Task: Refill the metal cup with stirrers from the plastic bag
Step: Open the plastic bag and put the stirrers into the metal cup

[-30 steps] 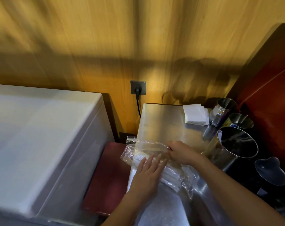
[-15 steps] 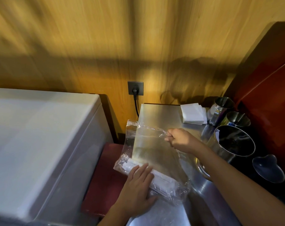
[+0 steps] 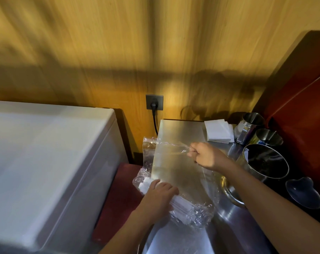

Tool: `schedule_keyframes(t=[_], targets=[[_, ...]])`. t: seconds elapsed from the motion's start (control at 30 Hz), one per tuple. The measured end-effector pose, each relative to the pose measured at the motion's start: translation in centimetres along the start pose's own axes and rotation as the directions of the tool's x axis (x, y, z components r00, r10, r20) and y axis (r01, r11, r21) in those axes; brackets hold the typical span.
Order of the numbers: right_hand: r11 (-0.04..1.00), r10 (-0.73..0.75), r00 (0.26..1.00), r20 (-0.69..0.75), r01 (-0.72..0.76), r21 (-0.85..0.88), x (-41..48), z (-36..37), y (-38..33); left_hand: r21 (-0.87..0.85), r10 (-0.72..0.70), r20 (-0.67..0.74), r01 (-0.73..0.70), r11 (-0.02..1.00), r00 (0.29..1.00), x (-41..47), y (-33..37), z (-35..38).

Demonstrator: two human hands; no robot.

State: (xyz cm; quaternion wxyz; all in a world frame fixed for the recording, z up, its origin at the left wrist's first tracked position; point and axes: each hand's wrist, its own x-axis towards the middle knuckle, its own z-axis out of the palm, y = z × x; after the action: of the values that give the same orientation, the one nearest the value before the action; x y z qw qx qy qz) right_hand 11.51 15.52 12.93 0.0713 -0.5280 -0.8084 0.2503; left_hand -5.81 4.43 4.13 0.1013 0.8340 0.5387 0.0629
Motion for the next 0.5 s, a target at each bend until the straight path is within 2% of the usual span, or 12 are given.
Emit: schedule_keyframes(t=[0.1,0.23,0.4,0.5], targets=[[1.0,-0.007,0.999,-0.05,0.008,0.012,-0.1,-0.5,0.5,0.04,-0.009,-0.105,0.014,0.999,0.994,-0.7,0.3,0.1],[0.997,-0.01,0.992,-0.126,0.001,-0.073,0.0,-1.6,1.0,0.047,0.015,-0.195,-0.006,0.999,0.981,-2.4,1.1,0.7],[0.987,0.002,0.983,-0.181,-0.031,-0.159,0.2,-2.3,1.3,0.029,-0.013,-0.144,0.017,0.999,0.99,-4.8,1.2,2.2],[0.988,0.002,0.98,-0.197,-0.033,-0.154,0.4,-2.4,0.9,-0.071,0.032,-0.223,-0.049,0.996,0.974,-5.4,0.9,1.9]])
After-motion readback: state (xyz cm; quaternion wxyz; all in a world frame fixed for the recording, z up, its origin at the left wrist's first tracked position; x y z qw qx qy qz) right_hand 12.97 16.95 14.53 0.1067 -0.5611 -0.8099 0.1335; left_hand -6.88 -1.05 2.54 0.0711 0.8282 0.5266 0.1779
